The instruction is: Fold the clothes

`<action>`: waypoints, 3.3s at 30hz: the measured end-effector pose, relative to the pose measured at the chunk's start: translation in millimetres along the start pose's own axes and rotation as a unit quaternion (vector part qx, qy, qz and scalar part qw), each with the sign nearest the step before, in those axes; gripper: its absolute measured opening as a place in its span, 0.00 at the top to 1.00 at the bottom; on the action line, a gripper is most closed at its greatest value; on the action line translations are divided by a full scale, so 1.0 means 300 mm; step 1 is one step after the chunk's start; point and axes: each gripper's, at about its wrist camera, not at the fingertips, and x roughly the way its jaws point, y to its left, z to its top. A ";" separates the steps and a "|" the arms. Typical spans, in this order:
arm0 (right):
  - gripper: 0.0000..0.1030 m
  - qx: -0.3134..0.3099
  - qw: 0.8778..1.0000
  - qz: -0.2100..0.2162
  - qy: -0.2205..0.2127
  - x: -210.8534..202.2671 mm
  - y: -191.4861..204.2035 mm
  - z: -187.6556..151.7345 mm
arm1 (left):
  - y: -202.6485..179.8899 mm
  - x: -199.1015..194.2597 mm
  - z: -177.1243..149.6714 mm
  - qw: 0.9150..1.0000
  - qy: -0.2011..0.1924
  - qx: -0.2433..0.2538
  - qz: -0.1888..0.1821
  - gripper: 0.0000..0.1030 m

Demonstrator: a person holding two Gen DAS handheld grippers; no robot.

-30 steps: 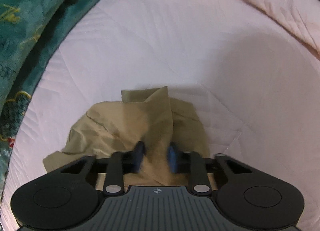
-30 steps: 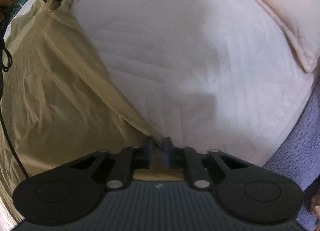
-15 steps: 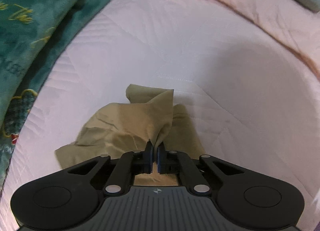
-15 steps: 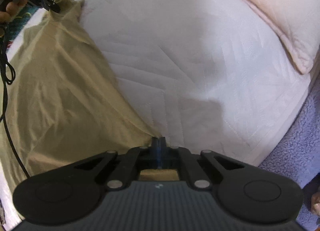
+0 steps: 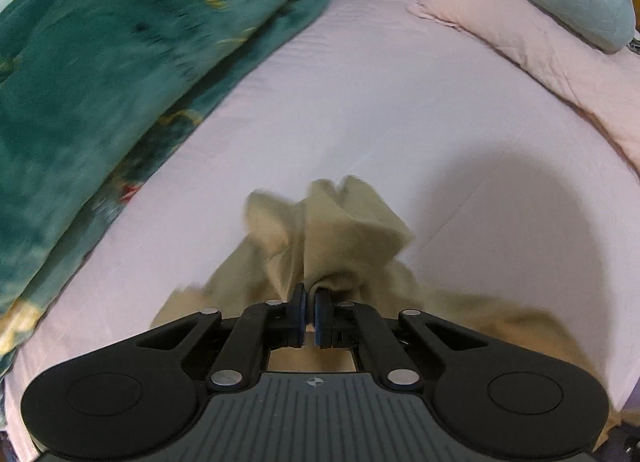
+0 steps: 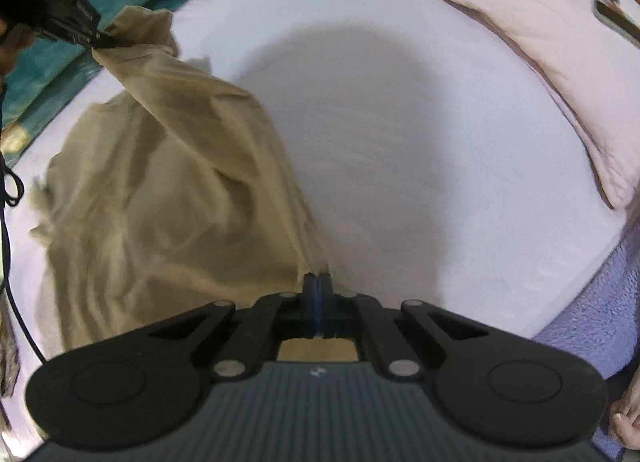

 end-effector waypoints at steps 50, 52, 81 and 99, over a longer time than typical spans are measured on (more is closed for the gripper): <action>0.71 -0.296 0.954 0.007 0.053 -0.067 0.669 -0.346 | 0.504 -0.265 -1.212 0.976 0.052 -0.211 0.015 0.24; 0.71 -0.297 0.953 0.001 0.058 -0.065 0.600 -0.326 | 0.379 -0.259 -1.285 0.970 0.065 -0.236 0.008 0.24; 0.54 -0.320 0.943 -0.004 0.089 0.193 0.391 -0.342 | -0.187 -0.071 -1.523 0.901 0.104 -0.417 0.058 0.24; 0.54 -0.299 0.950 -0.008 0.086 0.219 0.337 -0.377 | -0.142 -0.074 -1.609 0.886 0.081 -0.454 0.055 0.25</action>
